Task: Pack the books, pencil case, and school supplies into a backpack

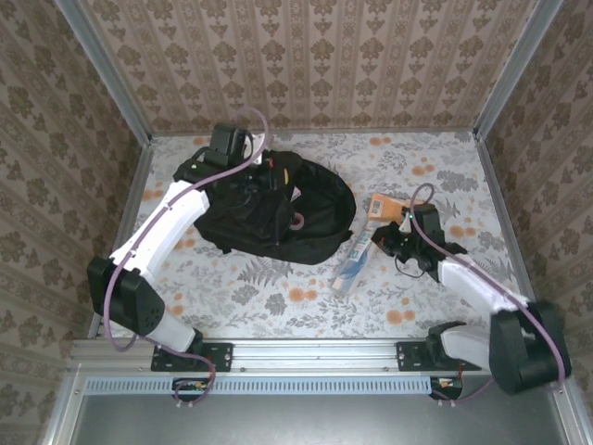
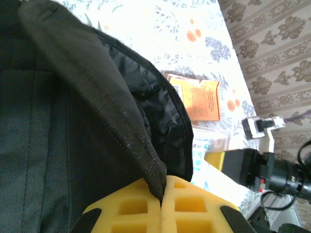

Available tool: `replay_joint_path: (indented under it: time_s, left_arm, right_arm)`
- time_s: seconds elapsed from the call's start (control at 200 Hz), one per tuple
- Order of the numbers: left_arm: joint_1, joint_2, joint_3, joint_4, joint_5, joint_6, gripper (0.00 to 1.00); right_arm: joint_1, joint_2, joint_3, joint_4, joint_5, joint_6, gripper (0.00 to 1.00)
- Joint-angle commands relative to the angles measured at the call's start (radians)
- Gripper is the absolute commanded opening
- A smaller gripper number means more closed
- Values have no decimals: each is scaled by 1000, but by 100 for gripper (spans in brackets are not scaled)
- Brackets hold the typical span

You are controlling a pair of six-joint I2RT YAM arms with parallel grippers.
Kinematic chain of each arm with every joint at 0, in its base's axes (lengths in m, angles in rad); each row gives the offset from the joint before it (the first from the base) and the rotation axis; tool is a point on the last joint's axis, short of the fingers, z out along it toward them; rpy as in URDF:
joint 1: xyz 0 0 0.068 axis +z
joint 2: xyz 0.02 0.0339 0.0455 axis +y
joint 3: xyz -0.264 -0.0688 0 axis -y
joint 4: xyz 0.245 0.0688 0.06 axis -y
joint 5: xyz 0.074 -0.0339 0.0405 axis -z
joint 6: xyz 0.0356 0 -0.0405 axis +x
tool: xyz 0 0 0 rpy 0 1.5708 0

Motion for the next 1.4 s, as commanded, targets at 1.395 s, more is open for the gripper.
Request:
replay_joint_path:
  time_s: [1.395]
  left_arm:
    - [61,89,333,37,218,-249,0]
  right_arm:
    - [525,546,591,362,831,503,0]
